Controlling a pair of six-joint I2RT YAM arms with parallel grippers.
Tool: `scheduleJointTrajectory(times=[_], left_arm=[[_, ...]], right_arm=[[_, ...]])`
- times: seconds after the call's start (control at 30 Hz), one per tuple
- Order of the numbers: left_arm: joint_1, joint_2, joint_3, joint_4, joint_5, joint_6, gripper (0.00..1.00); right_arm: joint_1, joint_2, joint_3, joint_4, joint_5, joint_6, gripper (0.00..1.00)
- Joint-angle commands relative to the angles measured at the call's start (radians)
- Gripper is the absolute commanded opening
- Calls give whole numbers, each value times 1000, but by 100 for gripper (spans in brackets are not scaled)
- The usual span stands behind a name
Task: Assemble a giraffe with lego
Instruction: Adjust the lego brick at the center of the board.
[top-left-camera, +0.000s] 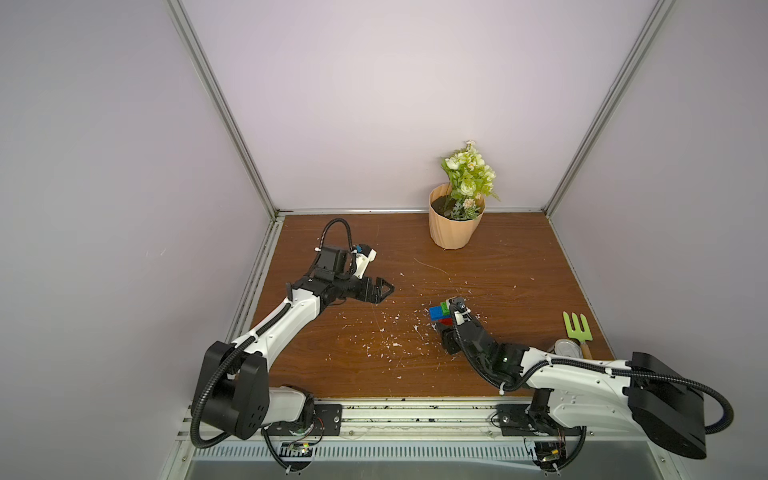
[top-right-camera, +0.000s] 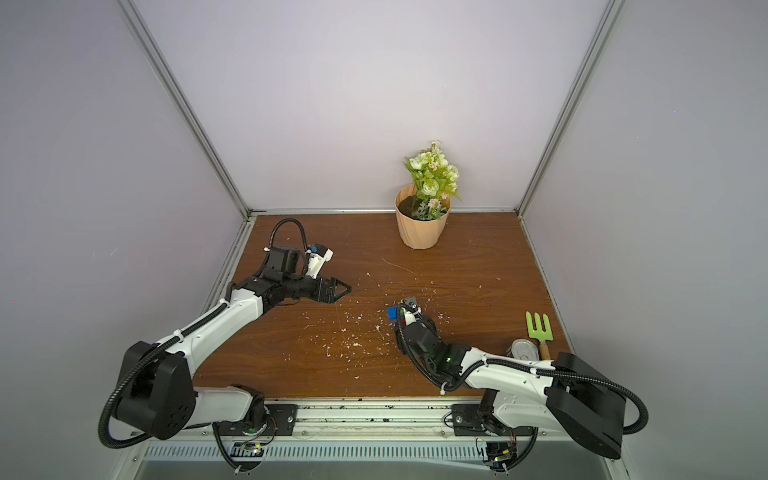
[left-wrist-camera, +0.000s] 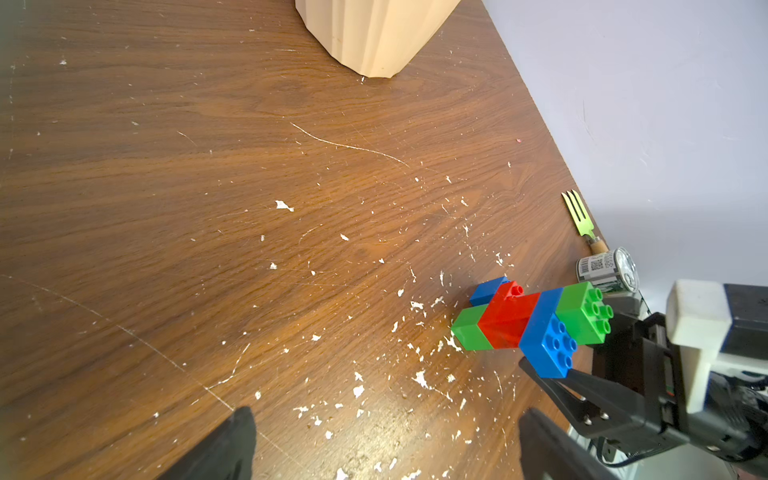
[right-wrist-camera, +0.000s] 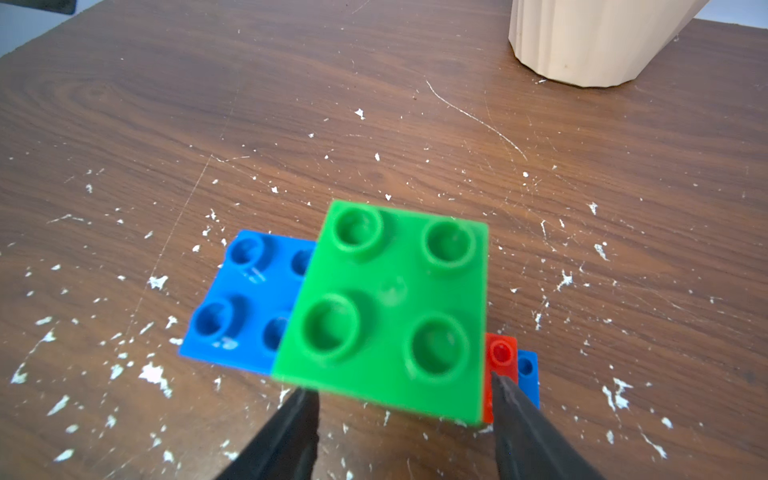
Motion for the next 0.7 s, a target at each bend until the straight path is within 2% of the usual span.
scheduleJointTrajectory(times=[0.0,0.17,0.43,0.67], left_arm=[[-8,3,5,-10,-6,11,99],[-8,5,8,-8,-5,13,99],[-8,5,7,-10,-6,12,99],[-8,3,9,-10,-6,12,99]], right_arm=[[6,11,41,51,52,-13,67],[6,26,49,55,69,-16,59],[6,24,47,47,81,-19,39],[5,3,91,-23,90,-30,30]])
